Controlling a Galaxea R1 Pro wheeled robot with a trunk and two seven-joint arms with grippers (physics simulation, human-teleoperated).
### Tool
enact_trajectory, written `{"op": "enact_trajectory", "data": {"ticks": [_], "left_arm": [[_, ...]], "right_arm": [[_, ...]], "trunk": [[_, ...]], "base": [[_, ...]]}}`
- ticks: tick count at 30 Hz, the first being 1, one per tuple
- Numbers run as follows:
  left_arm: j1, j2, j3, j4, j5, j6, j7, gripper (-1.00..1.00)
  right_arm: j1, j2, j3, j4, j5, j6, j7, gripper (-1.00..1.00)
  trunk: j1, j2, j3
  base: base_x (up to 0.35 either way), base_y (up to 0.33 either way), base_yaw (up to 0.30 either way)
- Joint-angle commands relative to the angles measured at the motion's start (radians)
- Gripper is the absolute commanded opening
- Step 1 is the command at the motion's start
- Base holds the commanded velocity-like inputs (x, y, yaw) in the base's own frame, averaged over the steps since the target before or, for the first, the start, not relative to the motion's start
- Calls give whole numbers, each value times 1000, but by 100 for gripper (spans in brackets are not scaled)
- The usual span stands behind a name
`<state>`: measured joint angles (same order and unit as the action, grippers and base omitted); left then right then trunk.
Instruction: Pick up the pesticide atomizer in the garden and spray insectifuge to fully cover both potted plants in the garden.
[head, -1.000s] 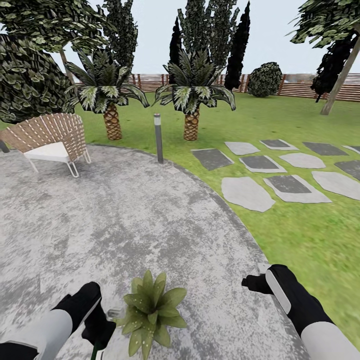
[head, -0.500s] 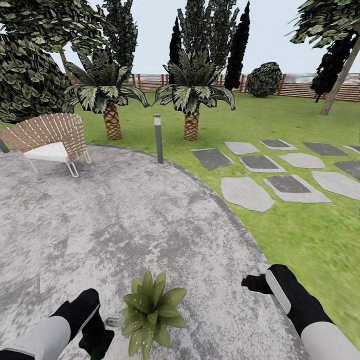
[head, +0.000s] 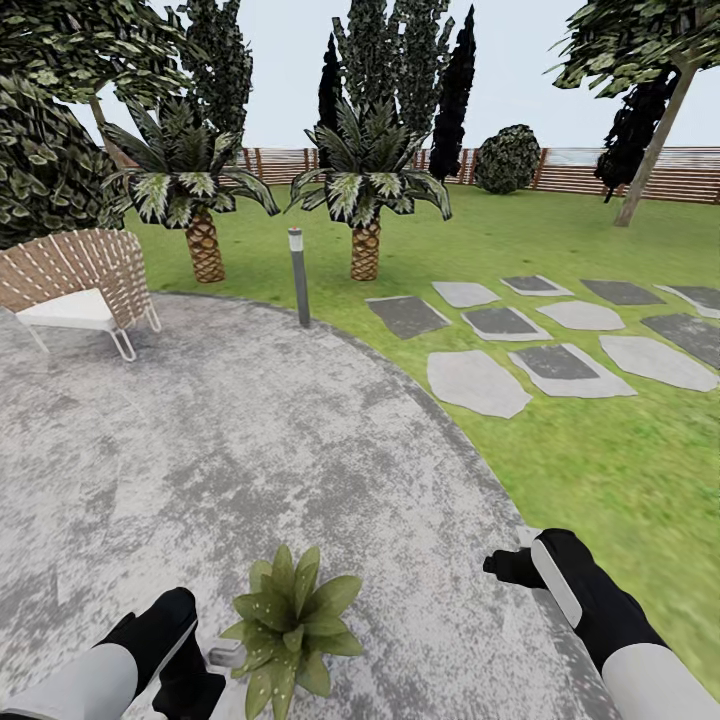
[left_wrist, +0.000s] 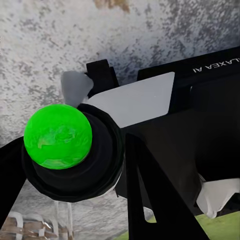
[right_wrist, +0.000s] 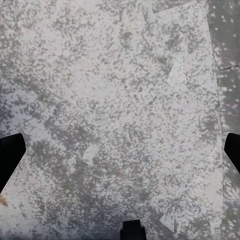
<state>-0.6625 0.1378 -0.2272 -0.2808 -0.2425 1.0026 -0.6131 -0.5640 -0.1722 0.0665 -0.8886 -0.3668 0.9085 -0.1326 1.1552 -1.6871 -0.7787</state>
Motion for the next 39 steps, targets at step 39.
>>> {"op": "enact_trajectory", "data": {"ticks": [39], "left_arm": [[-13, 0, -49, -6, -9, 2, -12, -100]], "right_arm": [[-1, -1, 7, 0, -9, 3, -12, 100]], "trunk": [[0, 0, -3]], "base": [[11, 29, 16]]}}
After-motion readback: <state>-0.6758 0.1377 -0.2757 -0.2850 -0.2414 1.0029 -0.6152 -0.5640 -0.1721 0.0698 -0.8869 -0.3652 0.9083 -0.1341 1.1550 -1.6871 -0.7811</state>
